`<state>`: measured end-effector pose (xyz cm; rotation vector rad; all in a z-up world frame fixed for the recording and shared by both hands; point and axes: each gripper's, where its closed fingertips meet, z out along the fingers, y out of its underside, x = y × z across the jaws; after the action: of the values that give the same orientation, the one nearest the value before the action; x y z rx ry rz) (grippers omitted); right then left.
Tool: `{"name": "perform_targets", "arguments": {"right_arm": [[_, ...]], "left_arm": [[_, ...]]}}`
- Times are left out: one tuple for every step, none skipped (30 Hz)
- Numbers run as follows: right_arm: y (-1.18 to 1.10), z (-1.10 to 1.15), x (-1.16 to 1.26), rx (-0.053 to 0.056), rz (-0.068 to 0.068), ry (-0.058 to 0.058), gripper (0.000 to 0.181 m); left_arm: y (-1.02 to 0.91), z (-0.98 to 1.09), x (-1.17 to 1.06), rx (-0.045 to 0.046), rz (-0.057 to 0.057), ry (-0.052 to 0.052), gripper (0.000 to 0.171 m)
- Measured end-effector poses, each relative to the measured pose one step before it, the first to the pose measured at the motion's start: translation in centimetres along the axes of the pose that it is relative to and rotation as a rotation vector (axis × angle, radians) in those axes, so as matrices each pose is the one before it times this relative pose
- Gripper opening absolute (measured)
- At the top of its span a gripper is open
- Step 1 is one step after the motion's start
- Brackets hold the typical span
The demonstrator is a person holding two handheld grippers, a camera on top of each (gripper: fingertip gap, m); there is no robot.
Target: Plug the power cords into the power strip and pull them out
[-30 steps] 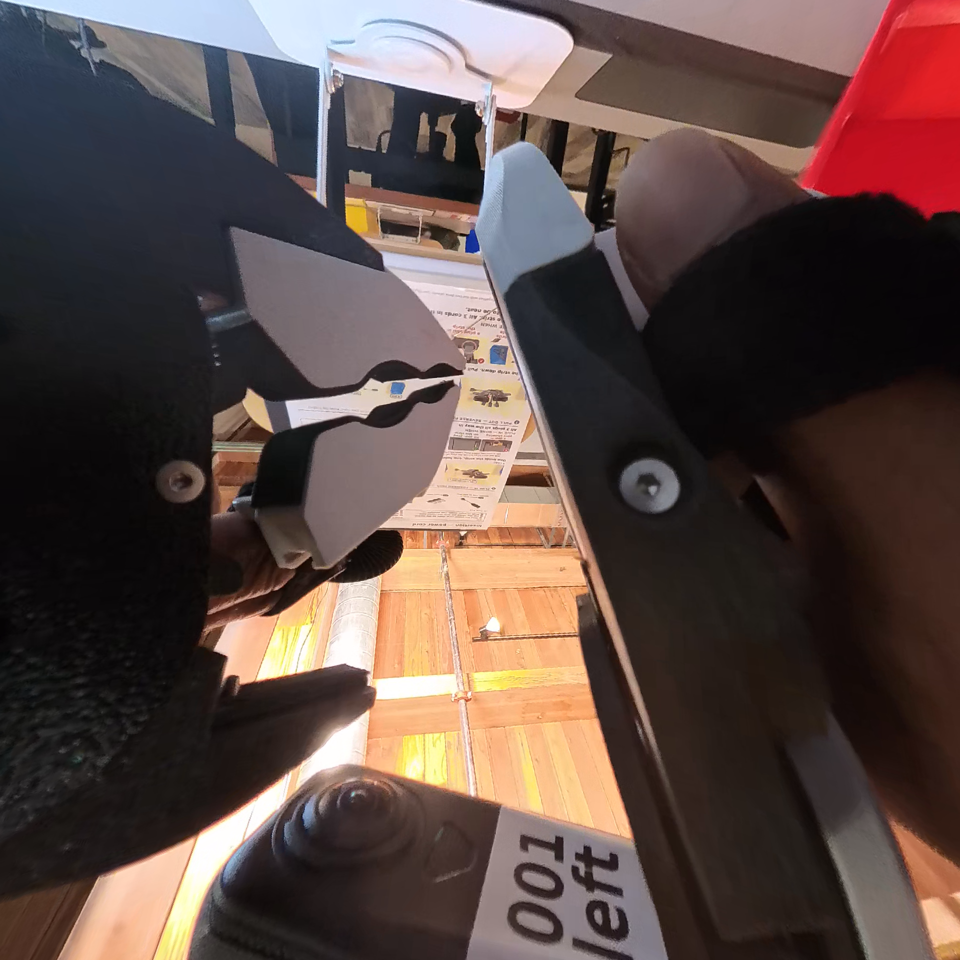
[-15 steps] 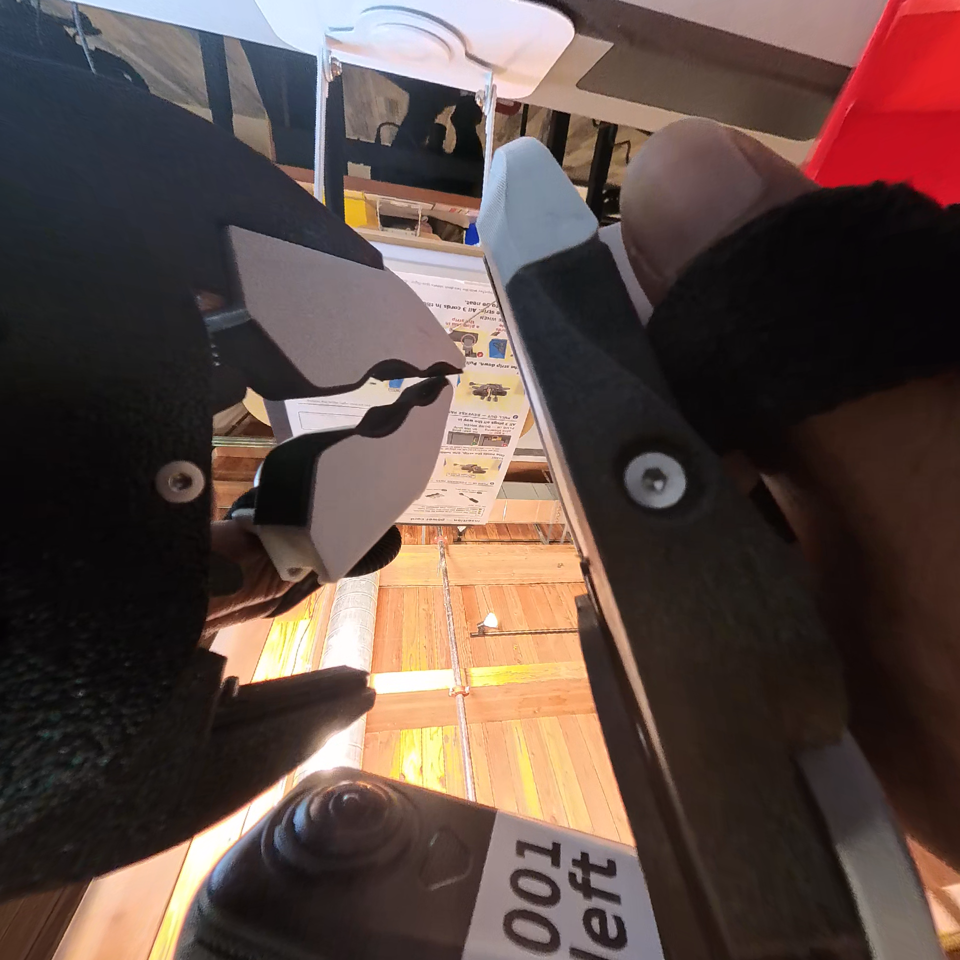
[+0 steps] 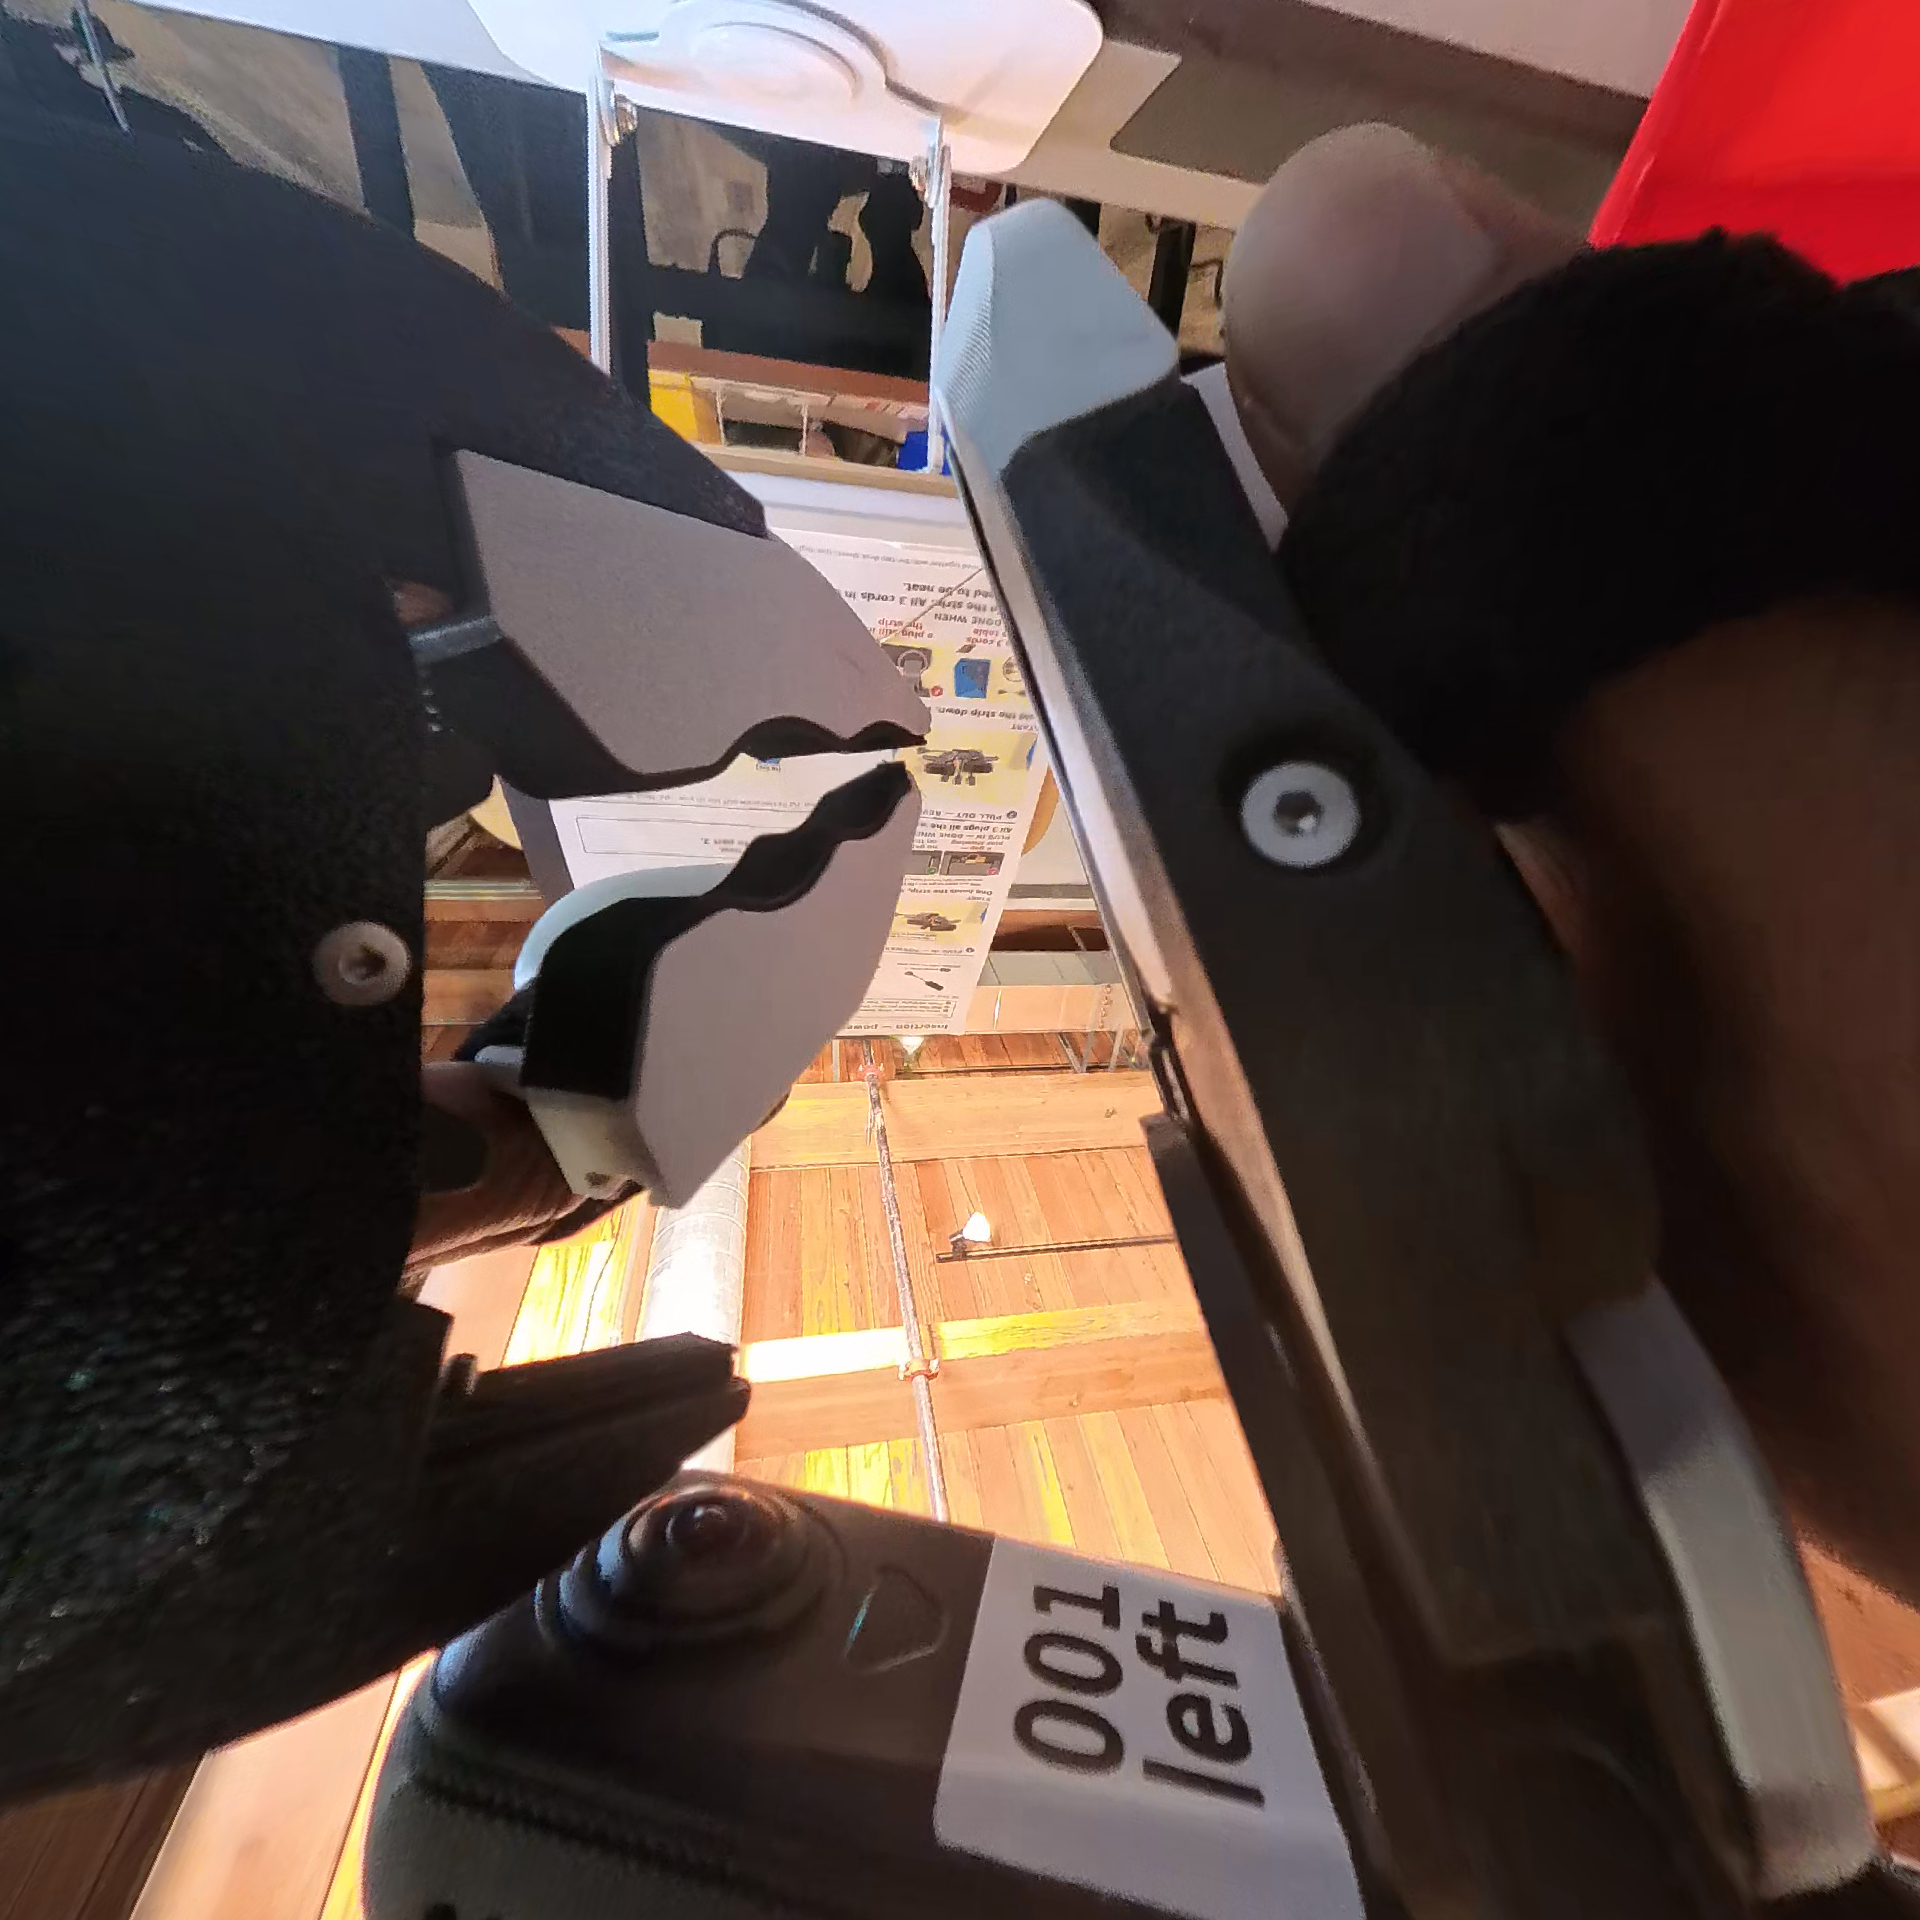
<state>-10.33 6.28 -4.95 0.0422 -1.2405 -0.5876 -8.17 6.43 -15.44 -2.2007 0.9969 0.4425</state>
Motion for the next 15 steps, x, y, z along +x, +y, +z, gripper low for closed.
{"name": "perform_targets", "arguments": {"right_arm": [[0.023, -0.028, -0.018, -0.0015, 0.0023, -0.0014, 0.084], [-0.022, -0.042, 0.084, 0.0001, 0.0055, 0.0059, 0.084], [-0.045, -0.072, -0.017, 0.0018, 0.0085, -0.0016, 0.084], [-0.035, -0.039, -0.025, -0.0006, 0.0075, -0.0001, 0.084], [-0.031, -0.024, -0.037, -0.0008, 0.0058, 0.0004, 0.084], [-0.042, -0.030, -0.042, 0.0001, 0.0053, 0.0003, 0.085], [-0.008, -0.042, -0.028, -0.0012, 0.0054, 0.0009, 0.086], [0.012, -0.049, -0.056, -0.0011, 0.0065, -0.0020, 0.095], [0.032, 0.005, -0.179, -0.0020, 0.0056, -0.0091, 0.103], [0.109, 0.040, -0.065, -0.0043, 0.0030, -0.0008, 0.110], [0.000, 0.003, -0.066, 0.0008, -0.0028, -0.0004, 0.113], [-0.029, -0.041, -0.083, 0.0028, -0.0052, -0.0031, 0.112], [0.024, -0.033, 0.022, -0.0003, -0.0018, 0.0029, 0.113], [0.039, 0.004, -0.058, -0.0012, -0.0001, -0.0052, 0.114], [0.108, 0.023, -0.054, -0.0035, 0.0007, -0.0034, 0.114]], "left_arm": [[0.012, 0.008, 0.014, -0.00080, 0.0008, 0.0001, 0.000], [-0.003, -0.007, 0.014, -0.00085, 0.0013, -0.0005, 0.000], [-0.010, -0.008, -0.002, 0.00000, 0.0009, -0.0011, 0.000], [-0.015, -0.037, 0.012, -0.00018, 0.0006, -0.0006, 0.000], [0.004, -0.034, 0.015, -0.00069, 0.0012, 0.0000, 0.000], [-0.018, -0.045, 0.015, -0.00018, 0.0017, -0.0007, 0.000], [-0.014, -0.061, 0.015, 0.00053, 0.0012, -0.0009, 0.000], [-0.013, -0.061, 0.031, -0.00049, 0.0008, 0.0001, 0.000], [-0.003, -0.067, 0.030, -0.00125, 0.0010, 0.0001, 0.000], [-0.011, -0.057, 0.033, 0.00002, 0.0015, -0.0002, 0.000], [-0.037, -0.062, 0.018, 0.00137, 0.0010, -0.0008, 0.000], [-0.040, -0.056, 0.019, 0.00120, 0.0006, -0.0006, 0.000], [-0.031, -0.052, 0.010, 0.00078, 0.0007, -0.0002, 0.000], [-0.012, -0.035, 0.013, 0.00016, 0.0006, 0.0000, 0.000], [-0.013, -0.029, 0.019, 0.00000, 0.0009, -0.0003, 0.000]]}}
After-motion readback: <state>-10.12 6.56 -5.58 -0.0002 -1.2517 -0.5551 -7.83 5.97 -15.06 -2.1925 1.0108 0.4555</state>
